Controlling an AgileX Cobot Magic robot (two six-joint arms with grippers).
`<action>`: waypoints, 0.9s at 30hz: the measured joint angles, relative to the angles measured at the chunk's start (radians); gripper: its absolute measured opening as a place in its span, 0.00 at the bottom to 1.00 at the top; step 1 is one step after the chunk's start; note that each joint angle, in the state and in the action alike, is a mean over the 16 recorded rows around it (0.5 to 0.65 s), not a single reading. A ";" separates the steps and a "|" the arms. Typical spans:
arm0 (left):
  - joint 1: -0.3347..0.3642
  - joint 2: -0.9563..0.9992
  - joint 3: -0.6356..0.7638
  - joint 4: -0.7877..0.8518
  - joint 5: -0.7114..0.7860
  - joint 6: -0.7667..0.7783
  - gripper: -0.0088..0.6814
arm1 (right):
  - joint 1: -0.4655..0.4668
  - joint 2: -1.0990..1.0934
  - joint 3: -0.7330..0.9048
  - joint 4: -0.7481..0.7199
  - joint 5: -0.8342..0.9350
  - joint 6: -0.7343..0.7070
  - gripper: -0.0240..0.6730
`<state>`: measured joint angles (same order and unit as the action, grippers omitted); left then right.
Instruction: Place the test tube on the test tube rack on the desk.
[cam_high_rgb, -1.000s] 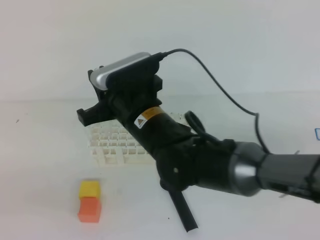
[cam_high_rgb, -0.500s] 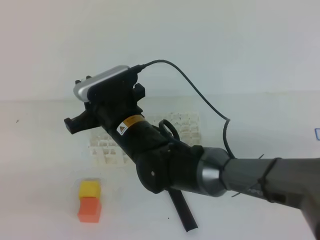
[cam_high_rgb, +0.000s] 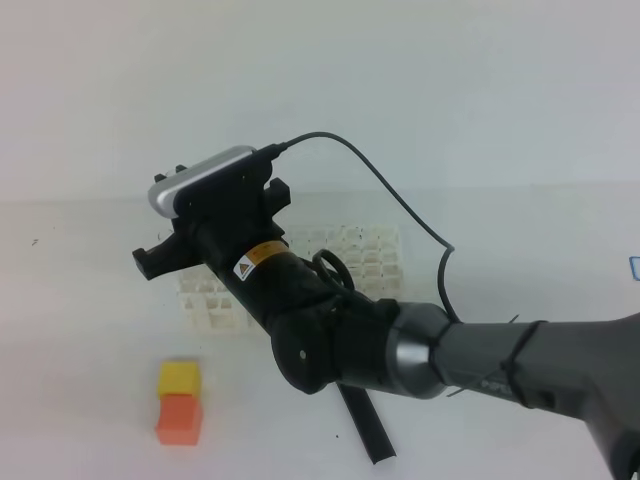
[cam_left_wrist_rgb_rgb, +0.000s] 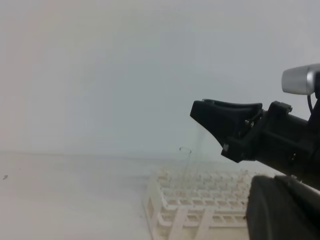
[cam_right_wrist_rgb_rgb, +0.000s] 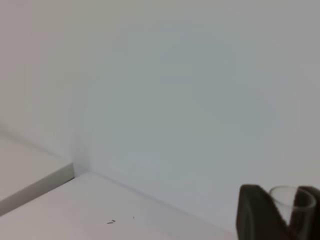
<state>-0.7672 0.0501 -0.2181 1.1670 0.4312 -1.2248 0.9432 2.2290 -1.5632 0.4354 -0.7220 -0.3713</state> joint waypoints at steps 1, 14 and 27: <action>0.000 0.000 0.000 0.000 0.000 0.000 0.01 | 0.000 0.003 0.000 0.001 -0.002 0.000 0.22; 0.000 0.000 0.000 0.000 0.000 0.000 0.01 | 0.000 0.051 -0.002 0.017 -0.040 0.017 0.22; 0.000 0.000 0.000 0.000 0.000 0.000 0.01 | 0.003 0.093 -0.002 0.022 -0.111 0.035 0.22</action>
<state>-0.7672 0.0501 -0.2181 1.1670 0.4312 -1.2248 0.9462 2.3219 -1.5647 0.4576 -0.8327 -0.3363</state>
